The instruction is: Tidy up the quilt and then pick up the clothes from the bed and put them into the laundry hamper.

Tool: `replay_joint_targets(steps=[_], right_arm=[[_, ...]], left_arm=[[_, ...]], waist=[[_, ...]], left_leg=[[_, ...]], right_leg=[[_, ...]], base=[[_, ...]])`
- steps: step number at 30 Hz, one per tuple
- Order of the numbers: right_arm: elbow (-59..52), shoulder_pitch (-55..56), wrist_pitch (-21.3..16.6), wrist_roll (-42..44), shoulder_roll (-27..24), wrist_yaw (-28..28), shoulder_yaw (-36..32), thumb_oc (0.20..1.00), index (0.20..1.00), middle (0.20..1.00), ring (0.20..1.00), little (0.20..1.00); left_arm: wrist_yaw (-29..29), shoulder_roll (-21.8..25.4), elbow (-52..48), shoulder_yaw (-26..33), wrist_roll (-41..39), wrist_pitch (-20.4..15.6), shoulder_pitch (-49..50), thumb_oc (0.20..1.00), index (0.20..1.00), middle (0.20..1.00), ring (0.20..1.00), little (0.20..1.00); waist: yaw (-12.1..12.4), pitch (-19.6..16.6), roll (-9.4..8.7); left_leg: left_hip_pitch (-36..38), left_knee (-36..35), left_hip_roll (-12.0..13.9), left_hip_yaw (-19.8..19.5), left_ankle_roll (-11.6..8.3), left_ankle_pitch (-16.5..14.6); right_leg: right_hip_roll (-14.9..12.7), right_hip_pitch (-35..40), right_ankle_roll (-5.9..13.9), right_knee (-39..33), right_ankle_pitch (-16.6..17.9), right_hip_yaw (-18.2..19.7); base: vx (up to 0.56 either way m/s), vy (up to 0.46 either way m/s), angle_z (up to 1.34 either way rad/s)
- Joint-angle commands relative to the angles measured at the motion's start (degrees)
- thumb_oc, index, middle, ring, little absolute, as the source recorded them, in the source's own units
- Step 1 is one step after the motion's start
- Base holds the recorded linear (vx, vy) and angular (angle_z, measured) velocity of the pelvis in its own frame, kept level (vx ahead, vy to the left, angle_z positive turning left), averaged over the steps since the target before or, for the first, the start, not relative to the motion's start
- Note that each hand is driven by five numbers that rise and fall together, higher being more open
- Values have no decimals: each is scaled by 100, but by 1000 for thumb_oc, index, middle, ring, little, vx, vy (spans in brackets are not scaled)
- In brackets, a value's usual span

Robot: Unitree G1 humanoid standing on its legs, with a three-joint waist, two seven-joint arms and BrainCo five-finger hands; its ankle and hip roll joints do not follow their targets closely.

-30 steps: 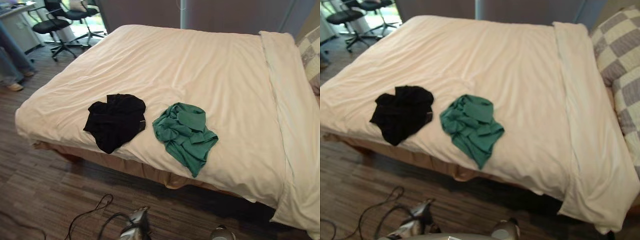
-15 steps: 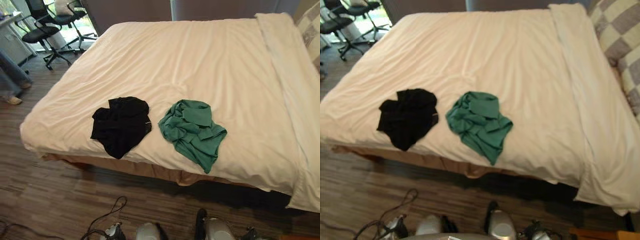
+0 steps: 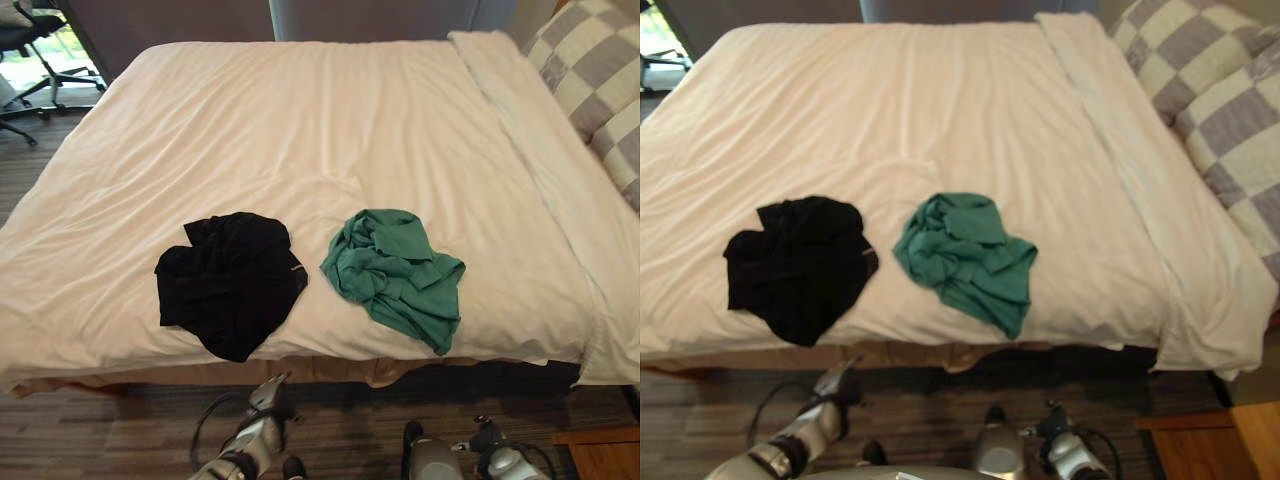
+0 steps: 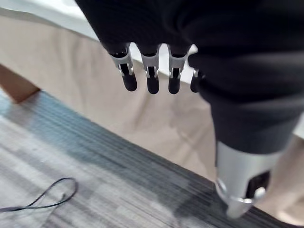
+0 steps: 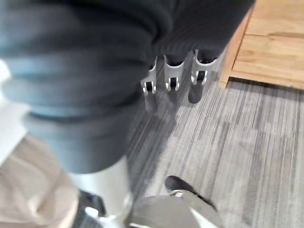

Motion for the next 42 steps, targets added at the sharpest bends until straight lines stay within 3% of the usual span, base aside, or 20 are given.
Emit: replay_joint_targets(steps=[1,2,5,6,7,9,12,13,16,17,21,26,31,32,33,36,42], right_arm=[[-72,-216,-146,213,36,68,255,1000,1000,1000,1000,1000],[-90,-138,-117,259,-44,30,111,1000,1000,1000,1000,1000],[-57,-86,-98,413,-131,-40,-108,1000,1000,1000,1000,1000],[-222,38,-123,608,-315,-227,-524,1000,1000,1000,1000,1000],[-573,158,-139,677,-521,-335,-828,1000,1000,1000,1000,1000],[-1191,393,-132,473,-758,-397,-1039,1000,1000,1000,1000,1000],[-2767,1090,-353,-732,-1791,-525,-1478,1000,1000,1000,1000,1000],[-3556,1376,-550,-1353,-2420,-541,-1749,1000,1000,1000,1000,1000],[-4170,1533,-674,-1748,-2861,-506,-1946,1000,1000,1000,1000,1000],[-4485,1373,-742,-1995,-3331,-468,-1974,1000,1000,1000,1000,1000],[-4602,498,-732,-2098,-3805,-388,-1526,1000,1000,1000,1000,1000],[-4637,-1108,-603,-2105,-3877,-368,-428,1000,1000,1000,1000,1000],[-4891,-2046,-570,-2076,-3771,-404,247,1000,1000,1000,1000,1000],[-4882,-2058,-569,-2075,-3773,-407,242,1000,1000,1000,1000,1000],[-4930,-2183,-565,-2009,-3757,-391,336,1000,1000,1000,1000,1000],[-5047,-2335,-623,-1973,-3753,-364,461,1000,1000,1000,1000,1000],[-5075,-2902,-689,-1952,-3622,-260,917,1000,1000,1000,1000,1000]], left_arm=[[14,378,203,85,-77,168,79,1000,1000,1000,1000,1000],[51,459,352,370,-123,184,178,1000,1000,1000,1000,1000],[172,604,527,850,-431,230,351,1000,1000,1000,1000,1000],[482,874,606,1707,-1195,178,629,1000,1000,1000,1000,1000],[676,1090,509,2122,-1557,121,746,1000,1000,1000,1000,1000],[798,1241,347,2429,-1743,88,897,1000,1000,1000,1000,1000],[1111,1885,-514,3102,-1874,-243,1179,1000,1000,1000,1000,1000],[1271,2289,-1554,3230,-1741,-455,1253,1000,1000,1000,1000,1000],[1353,2544,-2679,3362,-1739,-683,1355,1000,1000,1000,1000,1000],[1173,2751,-3426,3347,-1895,-888,1246,1000,1000,1000,1000,1000],[972,3012,-3697,2902,-1842,-850,649,1000,1000,1000,1000,1000],[840,3038,-3444,1918,-1509,-516,-610,1000,1000,1000,1000,1000],[657,2806,-2140,1068,-1044,-64,-1853,1000,1000,1000,1000,1000],[661,2799,-2107,1049,-1046,-71,-1895,815,815,815,815,815],[371,2631,-1378,686,-744,46,-2257,200,200,200,200,200],[140,2351,-564,293,-144,208,-2455,200,200,200,200,200],[-130,1671,66,288,79,175,-1748,200,200,200,200,200]], waist=[[-3,198,-20],[86,200,-47],[72,83,-60],[128,40,-48],[120,34,-48],[97,6,-39],[43,-34,7],[24,-15,14],[21,-27,25],[27,-10,32],[43,22,34],[67,359,14],[25,731,-19],[34,730,-17],[5,840,-38],[-3,923,-59],[82,903,-24]], left_leg=[[-148,-32,37,-272,-26,-410],[-124,-32,-130,-336,6,-455],[-178,-32,-147,-268,2,-467],[-93,-32,-132,-124,-13,-492],[-97,-32,-137,-110,-33,-486],[-103,-32,-131,-100,-52,-485],[-16,-32,-113,-49,-106,-512],[46,-32,-108,-36,-121,-537],[31,-32,-103,-59,-123,-508],[57,-32,-99,-84,-121,-526],[70,-32,-87,-62,-120,-540],[-183,-32,-41,-49,-115,-399],[-602,-32,-16,42,-117,-233],[-616,-32,-16,44,-117,-231],[-700,-32,-6,82,-121,-199],[-813,-32,5,116,-133,-173],[-928,-32,10,116,-167,-129]], right_leg=[[485,526,230,-711,-238,519],[355,732,202,-908,-292,351],[423,776,171,-1284,-133,598],[270,921,267,-1592,5,430],[228,946,288,-1675,85,435],[224,955,307,-1754,122,482],[145,1112,394,-1942,158,398],[92,1193,446,-1968,156,324],[68,1192,465,-1992,185,276],[48,1207,491,-1978,148,261],[36,1208,500,-2029,169,285],[85,846,464,-1952,243,392],[135,290,482,-1853,382,491],[135,271,482,-1848,383,494],[126,184,497,-1829,397,475],[110,41,517,-1805,433,456],[47,-85,486,-1779,505,425]], base=[[33,253,11],[28,83,36],[53,34,25],[69,-14,-15],[69,-14,-32],[49,-2,-22],[89,11,3],[73,7,8],[10,1,12],[-9,8,5],[-7,6,-5],[-114,-5,-6],[-121,-1,-12],[-70,9,-16],[-48,5,-13],[-54,-3,-10],[-4,-6,-1]])
